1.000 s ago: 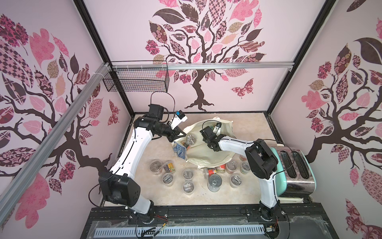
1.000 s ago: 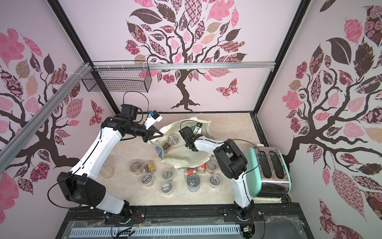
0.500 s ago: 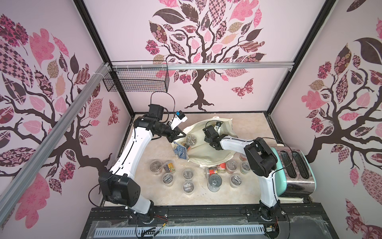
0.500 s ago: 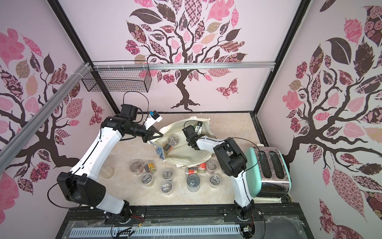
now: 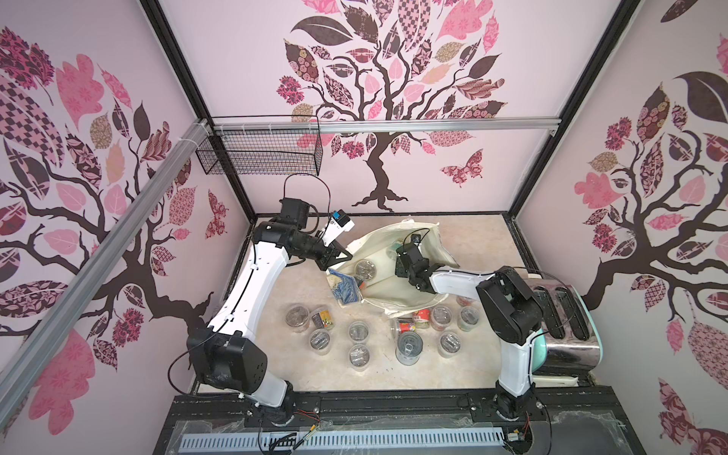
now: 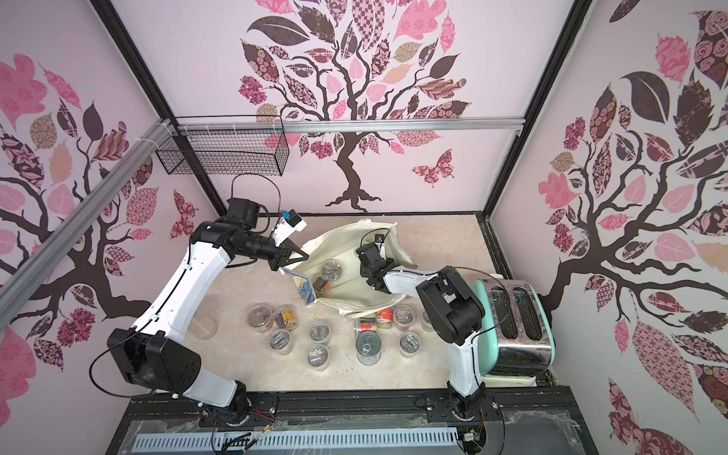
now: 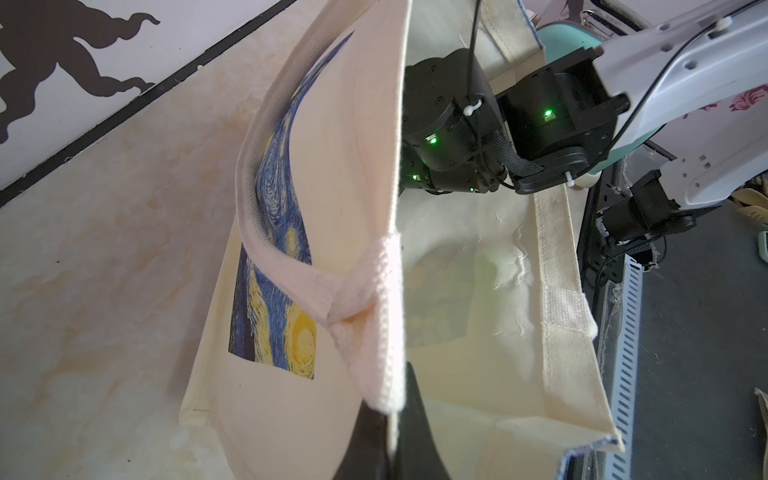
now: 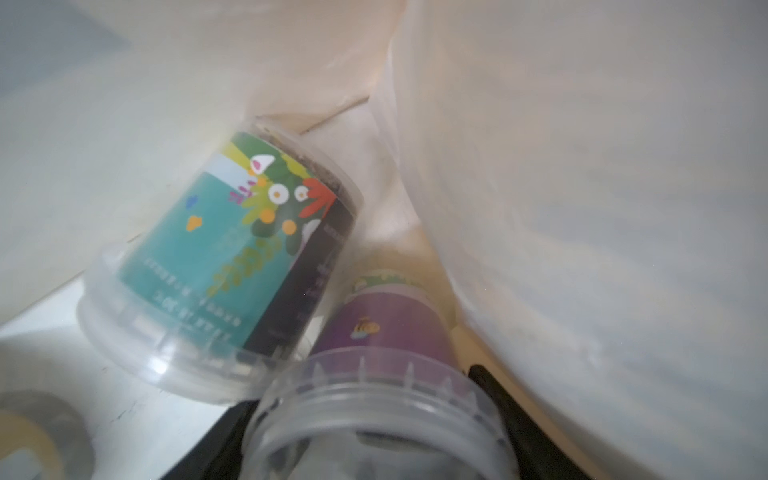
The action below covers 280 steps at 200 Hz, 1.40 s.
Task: Take out the seed jars from the canvas bag
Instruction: Pick up the seed jar from the canvas bag, then place the seed jar at the center of the board.
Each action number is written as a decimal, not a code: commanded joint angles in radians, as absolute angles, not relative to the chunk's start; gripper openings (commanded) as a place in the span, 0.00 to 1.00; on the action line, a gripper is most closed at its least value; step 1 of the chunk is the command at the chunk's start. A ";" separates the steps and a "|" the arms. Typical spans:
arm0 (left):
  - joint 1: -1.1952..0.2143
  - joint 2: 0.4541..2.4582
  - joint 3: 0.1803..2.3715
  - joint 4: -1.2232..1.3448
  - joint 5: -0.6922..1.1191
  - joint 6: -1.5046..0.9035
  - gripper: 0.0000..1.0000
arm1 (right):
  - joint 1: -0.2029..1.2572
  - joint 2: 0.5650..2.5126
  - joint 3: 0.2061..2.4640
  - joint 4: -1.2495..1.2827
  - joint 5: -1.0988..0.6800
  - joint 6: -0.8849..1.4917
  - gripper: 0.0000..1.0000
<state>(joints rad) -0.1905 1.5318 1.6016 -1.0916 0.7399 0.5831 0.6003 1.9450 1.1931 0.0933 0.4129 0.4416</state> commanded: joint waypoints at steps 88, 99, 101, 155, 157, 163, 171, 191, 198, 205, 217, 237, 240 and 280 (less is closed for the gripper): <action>-0.187 1.503 1.594 -1.033 0.759 0.562 0.00 | 0.599 1.726 1.191 0.070 0.248 0.376 0.65; -0.188 1.507 1.592 -1.029 0.758 0.562 0.00 | 0.600 1.705 1.192 0.047 0.240 0.376 0.65; -0.187 1.508 1.592 -1.027 0.757 0.560 0.00 | 0.600 1.700 1.192 0.044 0.238 0.376 0.65; -0.169 1.524 1.616 -0.959 0.691 0.494 0.00 | 0.610 1.546 1.253 -0.150 0.100 0.328 0.63; -0.169 1.526 1.618 -0.957 0.687 0.492 0.00 | 0.610 1.539 1.254 -0.159 0.093 0.325 0.63; -0.167 1.529 1.626 -0.950 0.674 0.488 0.00 | 0.615 1.519 1.260 -0.184 0.070 0.316 0.63; -0.163 1.534 1.630 -0.935 0.657 0.482 0.00 | 0.622 1.490 1.268 -0.214 0.037 0.299 0.63; -0.149 1.544 1.639 -0.894 0.626 0.459 0.00 | 0.653 1.428 1.286 -0.281 -0.060 0.252 0.63; -0.146 1.551 1.647 -0.884 0.616 0.449 0.00 | 0.669 1.408 1.292 -0.296 -0.084 0.239 0.63; -0.143 1.559 1.658 -0.877 0.608 0.441 0.00 | 0.681 1.390 1.299 -0.311 -0.108 0.225 0.63; -0.141 1.569 1.667 -0.863 0.588 0.434 0.00 | 0.705 1.368 1.313 -0.331 -0.136 0.218 0.63; -0.140 1.578 1.667 -0.827 0.561 0.434 0.00 | 0.719 1.348 1.333 -0.347 -0.215 0.232 0.63; -0.141 1.581 1.666 -0.823 0.559 0.433 0.00 | 0.721 1.345 1.335 -0.348 -0.228 0.232 0.63; -0.129 1.610 1.683 -0.755 0.512 0.379 0.00 | 0.792 1.318 1.334 -0.406 -0.297 0.159 0.63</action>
